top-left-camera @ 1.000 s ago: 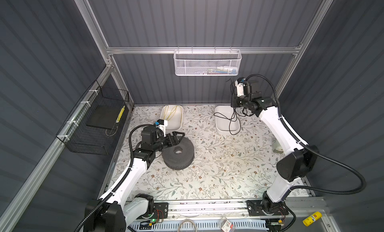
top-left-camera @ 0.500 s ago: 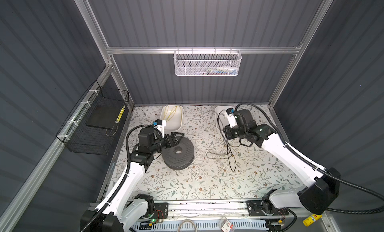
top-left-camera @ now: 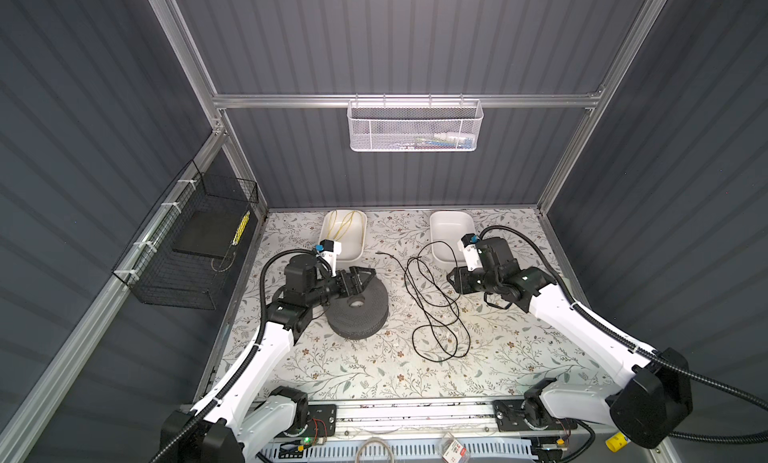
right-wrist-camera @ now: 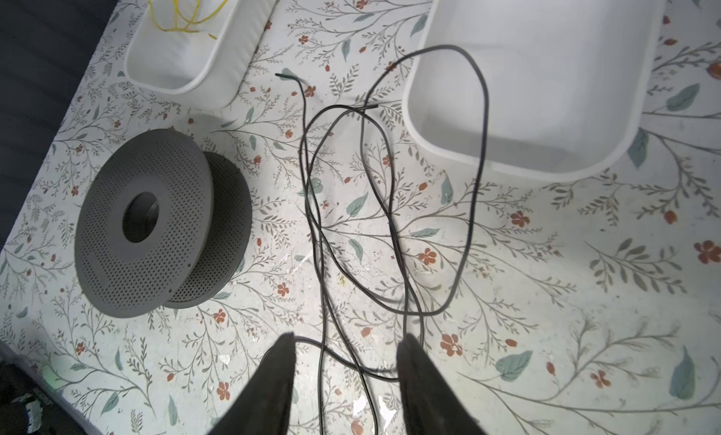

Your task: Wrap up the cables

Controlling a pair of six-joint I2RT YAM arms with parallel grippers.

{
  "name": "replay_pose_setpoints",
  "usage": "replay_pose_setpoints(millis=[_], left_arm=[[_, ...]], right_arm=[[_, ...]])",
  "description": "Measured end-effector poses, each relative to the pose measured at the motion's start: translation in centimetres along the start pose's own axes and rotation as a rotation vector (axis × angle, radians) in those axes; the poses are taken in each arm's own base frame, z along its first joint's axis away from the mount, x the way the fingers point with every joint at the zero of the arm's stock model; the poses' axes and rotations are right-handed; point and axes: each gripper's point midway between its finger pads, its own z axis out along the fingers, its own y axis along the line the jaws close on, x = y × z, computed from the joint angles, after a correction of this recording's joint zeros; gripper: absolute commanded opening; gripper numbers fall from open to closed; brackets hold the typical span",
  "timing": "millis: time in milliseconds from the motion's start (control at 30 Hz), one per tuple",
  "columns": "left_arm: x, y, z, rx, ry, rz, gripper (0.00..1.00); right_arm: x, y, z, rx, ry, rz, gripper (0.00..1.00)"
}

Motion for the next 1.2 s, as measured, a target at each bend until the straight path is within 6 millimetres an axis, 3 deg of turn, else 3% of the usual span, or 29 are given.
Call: replay_pose_setpoints(millis=[167, 267, 333, 400, 567, 633, 767, 867, 967, 1067, 1167, 1200], left_arm=[[3.0, 0.1, 2.8, -0.012, 0.107, -0.003, 0.79], [3.2, 0.8, 3.2, -0.037, 0.111, -0.01, 0.77], [2.9, 0.9, 3.1, -0.049, 0.096, -0.006, 0.77], [2.7, 1.0, 3.0, -0.062, 0.081, -0.002, 0.78], [2.6, 1.3, 2.4, -0.09, 0.071, 0.011, 0.81], [2.7, 1.5, 2.2, -0.103, 0.074, 0.013, 0.81], [2.6, 1.4, 1.5, -0.117, 0.063, 0.02, 0.83], [2.5, 1.2, 1.0, -0.123, 0.053, 0.031, 0.83], [2.6, 1.3, 0.9, -0.13, 0.056, 0.039, 0.83], [2.7, 1.5, 0.9, -0.136, 0.061, 0.043, 0.83], [2.9, 1.6, 1.0, -0.139, 0.068, 0.04, 0.83], [2.9, 1.7, 1.1, -0.141, 0.07, 0.038, 0.83]], right_arm=[[1.7, 0.5, 4.0, -0.025, 0.11, 0.011, 0.38], [2.7, 1.0, 6.4, -0.025, 0.169, 0.002, 0.37], [3.1, 1.6, 7.5, -0.031, 0.191, -0.007, 0.42], [2.7, 2.7, 8.7, -0.045, 0.198, -0.027, 0.47], [0.7, 5.2, 12.6, -0.094, 0.184, -0.067, 0.49], [0.2, 5.5, 14.1, -0.098, 0.189, -0.075, 0.46], [-0.8, 5.9, 17.0, -0.107, 0.199, -0.097, 0.28], [-0.5, 5.8, 17.9, -0.106, 0.214, -0.105, 0.25], [-0.1, 5.5, 18.1, -0.092, 0.225, -0.11, 0.39], [-0.2, 5.2, 18.1, -0.078, 0.224, -0.12, 0.39], [-0.1, 5.1, 18.5, -0.073, 0.231, -0.134, 0.31], [-0.1, 5.1, 18.8, -0.072, 0.234, -0.138, 0.23]])
